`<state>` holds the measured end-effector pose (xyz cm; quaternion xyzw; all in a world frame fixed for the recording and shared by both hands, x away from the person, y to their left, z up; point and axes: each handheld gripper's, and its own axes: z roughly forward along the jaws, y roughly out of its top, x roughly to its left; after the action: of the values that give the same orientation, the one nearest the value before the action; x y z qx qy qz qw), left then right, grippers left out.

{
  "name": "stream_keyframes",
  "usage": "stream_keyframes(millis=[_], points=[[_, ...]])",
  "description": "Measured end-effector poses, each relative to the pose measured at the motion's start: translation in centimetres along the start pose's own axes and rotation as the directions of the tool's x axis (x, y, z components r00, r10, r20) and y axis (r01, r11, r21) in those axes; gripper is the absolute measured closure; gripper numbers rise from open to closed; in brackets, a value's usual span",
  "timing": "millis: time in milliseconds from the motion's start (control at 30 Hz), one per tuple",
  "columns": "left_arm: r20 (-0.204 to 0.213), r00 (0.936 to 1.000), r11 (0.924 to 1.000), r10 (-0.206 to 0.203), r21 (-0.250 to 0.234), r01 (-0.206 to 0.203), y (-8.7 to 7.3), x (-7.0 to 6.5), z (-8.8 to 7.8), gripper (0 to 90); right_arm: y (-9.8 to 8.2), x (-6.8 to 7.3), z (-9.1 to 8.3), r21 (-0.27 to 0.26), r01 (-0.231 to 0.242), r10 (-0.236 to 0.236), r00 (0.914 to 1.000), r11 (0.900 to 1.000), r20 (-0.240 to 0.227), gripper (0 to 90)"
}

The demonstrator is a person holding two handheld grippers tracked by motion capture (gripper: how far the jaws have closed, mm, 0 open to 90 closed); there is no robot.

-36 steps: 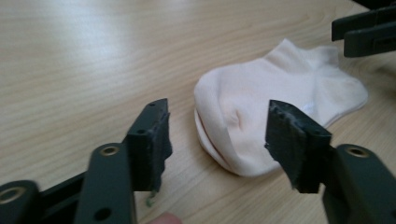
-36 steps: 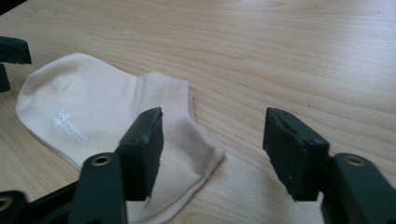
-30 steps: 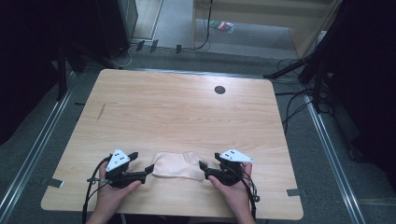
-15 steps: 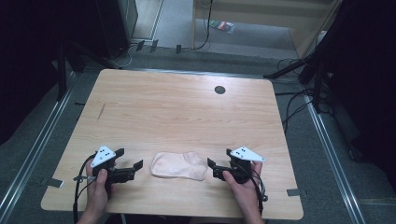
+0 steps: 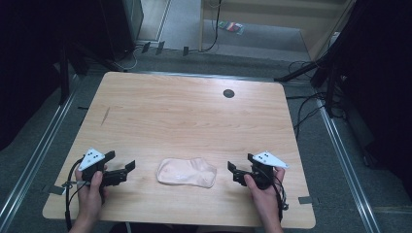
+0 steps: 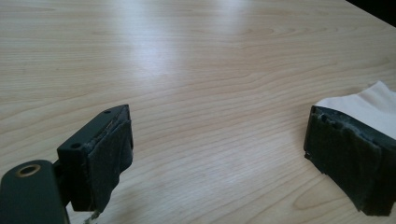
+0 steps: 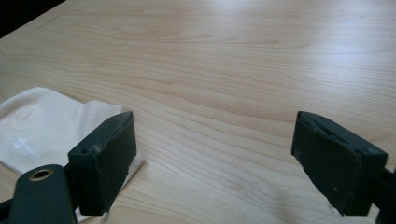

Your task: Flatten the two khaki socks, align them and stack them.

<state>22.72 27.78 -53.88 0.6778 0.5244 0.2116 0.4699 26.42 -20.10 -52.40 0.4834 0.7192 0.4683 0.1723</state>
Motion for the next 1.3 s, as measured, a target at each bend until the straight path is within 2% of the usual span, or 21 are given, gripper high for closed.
stream_keyframes(millis=[233, 367, 533, 633, 733, 800, 867, 1133, 1300], points=[[-0.039, 0.9988, 0.9995, -0.030, -0.014, 0.029, -0.1, 2.1, -1.1, 8.7, -0.3, -2.3, -1.4, -0.023, -0.033, 0.034, 0.9980, 0.999, 0.054, 14.4], [-0.063, 0.9969, 0.9988, -0.046, -0.020, 0.045, -0.2, 3.1, -1.5, 8.6, -0.7, -3.4, -2.1, -0.018, -0.034, 0.035, 0.9956, 0.999, 0.087, 14.4], [-0.097, 0.9939, 0.9985, -0.052, -0.021, 0.050, -0.4, 4.4, -2.1, 8.7, -1.4, -5.0, -2.9, -0.014, -0.061, 0.063, 0.9909, 0.998, 0.119, 14.4], [-0.136, 0.9901, 0.9993, -0.036, -0.015, 0.034, -0.5, 4.8, -2.4, 8.6, -2.0, -5.7, -3.3, -0.010, -0.080, 0.080, 0.9866, 0.997, 0.142, 14.4], [-0.147, 0.9889, 0.9997, -0.022, -0.011, 0.021, -0.6, 5.1, -2.7, 8.6, -2.3, -6.1, -3.4, -0.002, -0.077, 0.077, 0.9857, 0.997, 0.150, 14.4], [-0.176, 0.9843, 0.9999, 0.012, 0.003, -0.012, -0.7, 5.4, -3.1, 8.6, -2.8, -6.8, -3.8, -0.004, -0.083, 0.083, 0.9846, 0.997, 0.154, 14.4], [-0.195, 0.9803, 0.9996, 0.027, 0.011, -0.026, -0.9, 5.7, -3.3, 8.6, -3.1, -7.1, -4.2, 0.000, -0.087, 0.086, 0.9823, 0.996, 0.167, 14.4], [-0.209, 0.9774, 0.9994, 0.032, 0.017, -0.029, -1.5, 6.8, -4.5, 8.6, -4.3, -8.5, -5.9, -0.002, -0.099, 0.097, 0.9772, 0.995, 0.188, 14.4], [-0.199, 0.9791, 0.9989, 0.041, 0.032, -0.035, -2.2, 7.1, -5.3, 8.6, -5.0, -9.5, -7.4, -0.019, -0.112, 0.114, 0.9728, 0.994, 0.202, 14.4]])
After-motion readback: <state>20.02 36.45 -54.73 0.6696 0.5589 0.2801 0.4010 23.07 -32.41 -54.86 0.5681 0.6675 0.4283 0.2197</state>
